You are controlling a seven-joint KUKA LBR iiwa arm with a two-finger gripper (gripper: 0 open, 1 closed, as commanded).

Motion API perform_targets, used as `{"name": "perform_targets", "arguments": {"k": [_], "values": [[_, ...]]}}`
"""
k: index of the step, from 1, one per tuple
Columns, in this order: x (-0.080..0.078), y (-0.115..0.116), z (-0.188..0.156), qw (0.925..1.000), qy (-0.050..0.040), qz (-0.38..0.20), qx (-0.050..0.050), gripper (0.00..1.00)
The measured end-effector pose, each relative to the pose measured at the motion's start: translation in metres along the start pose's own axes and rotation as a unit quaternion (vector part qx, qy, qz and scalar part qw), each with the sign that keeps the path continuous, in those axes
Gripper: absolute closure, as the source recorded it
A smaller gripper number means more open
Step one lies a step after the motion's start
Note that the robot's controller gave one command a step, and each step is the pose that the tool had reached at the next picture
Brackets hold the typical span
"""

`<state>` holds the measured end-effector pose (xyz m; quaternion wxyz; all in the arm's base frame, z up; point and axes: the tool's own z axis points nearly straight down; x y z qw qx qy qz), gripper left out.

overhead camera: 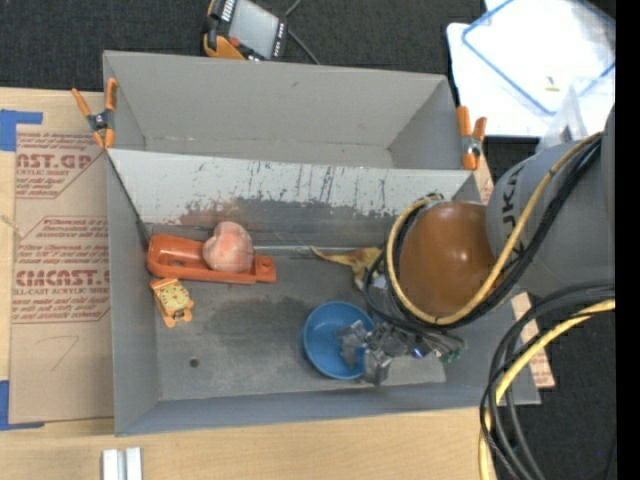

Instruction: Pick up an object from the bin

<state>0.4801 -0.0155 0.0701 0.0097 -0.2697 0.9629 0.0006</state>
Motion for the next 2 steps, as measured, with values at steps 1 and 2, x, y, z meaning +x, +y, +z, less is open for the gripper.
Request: {"name": "perform_targets", "arguments": {"k": [1, 2], "values": [[-0.0233, 0.0169, -0.0085, 0.9932, -0.0002, 0.116, 0.001, 1.0], [-0.0233, 0.0169, -0.0085, 0.9932, -0.0002, 0.116, 0.001, 1.0]]}}
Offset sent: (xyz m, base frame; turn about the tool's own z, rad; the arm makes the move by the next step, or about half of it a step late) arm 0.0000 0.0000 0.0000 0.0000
